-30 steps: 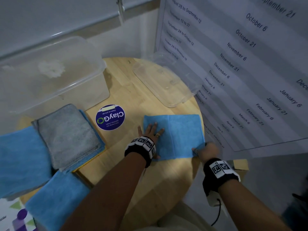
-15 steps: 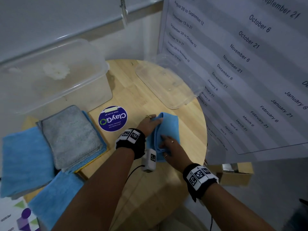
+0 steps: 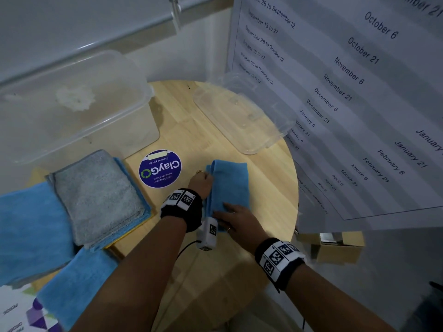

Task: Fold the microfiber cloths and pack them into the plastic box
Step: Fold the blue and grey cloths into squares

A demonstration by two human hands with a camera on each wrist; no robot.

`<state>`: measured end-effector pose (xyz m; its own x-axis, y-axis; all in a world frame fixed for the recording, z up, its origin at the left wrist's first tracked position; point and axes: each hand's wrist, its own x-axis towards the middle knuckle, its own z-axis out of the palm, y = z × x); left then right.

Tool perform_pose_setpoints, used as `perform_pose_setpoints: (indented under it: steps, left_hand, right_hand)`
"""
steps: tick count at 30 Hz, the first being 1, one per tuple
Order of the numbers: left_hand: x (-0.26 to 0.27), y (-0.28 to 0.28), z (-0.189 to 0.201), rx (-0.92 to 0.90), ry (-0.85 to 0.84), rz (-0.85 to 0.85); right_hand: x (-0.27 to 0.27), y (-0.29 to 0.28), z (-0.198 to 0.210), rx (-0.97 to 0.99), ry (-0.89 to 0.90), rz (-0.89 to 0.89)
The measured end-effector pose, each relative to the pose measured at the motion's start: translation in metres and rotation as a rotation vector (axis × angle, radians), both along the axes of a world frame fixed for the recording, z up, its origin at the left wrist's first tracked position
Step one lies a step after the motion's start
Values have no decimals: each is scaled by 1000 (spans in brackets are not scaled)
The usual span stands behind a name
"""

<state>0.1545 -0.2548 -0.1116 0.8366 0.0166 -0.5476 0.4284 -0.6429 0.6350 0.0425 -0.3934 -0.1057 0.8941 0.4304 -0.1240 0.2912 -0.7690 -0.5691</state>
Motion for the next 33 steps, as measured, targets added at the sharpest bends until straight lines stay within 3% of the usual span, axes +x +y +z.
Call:
perform_pose_setpoints:
  steps: [5,8,14,16,18,21,23,26,29,33]
  left_hand:
    - [-1,1,-3,-73,66,27]
    - [-1,-1,-1,71,10,-98]
    - [8,2,-9,227,-28,-61]
    - [10,2,-11,274,-42,-43]
    - [13,2,-8,257,-41,-30]
    - [19,4,-4,241,-5,-55]
    - [20,7,-6,217,27,-50]
    - [18,6,-3,156,103,-61]
    - [9,4,16,-4,44,57]
    - [-7,26,54,-231,-200,305]
  right_hand:
    - [0,5,-10,-68,17,102]
    - [3,5,-11,-88,55,105]
    - [9,2,-7,-144,169,170]
    - [10,0,0,-18,204,164]
    - [12,-6,2,148,142,20]
    - [20,-21,-6,200,27,-513]
    - [31,-27,-4,171,328,-755]
    - [48,-30,2,402,767,-729]
    - [57,-28,10,667,933,-660]
    - [67,-13,43,972,988,-569]
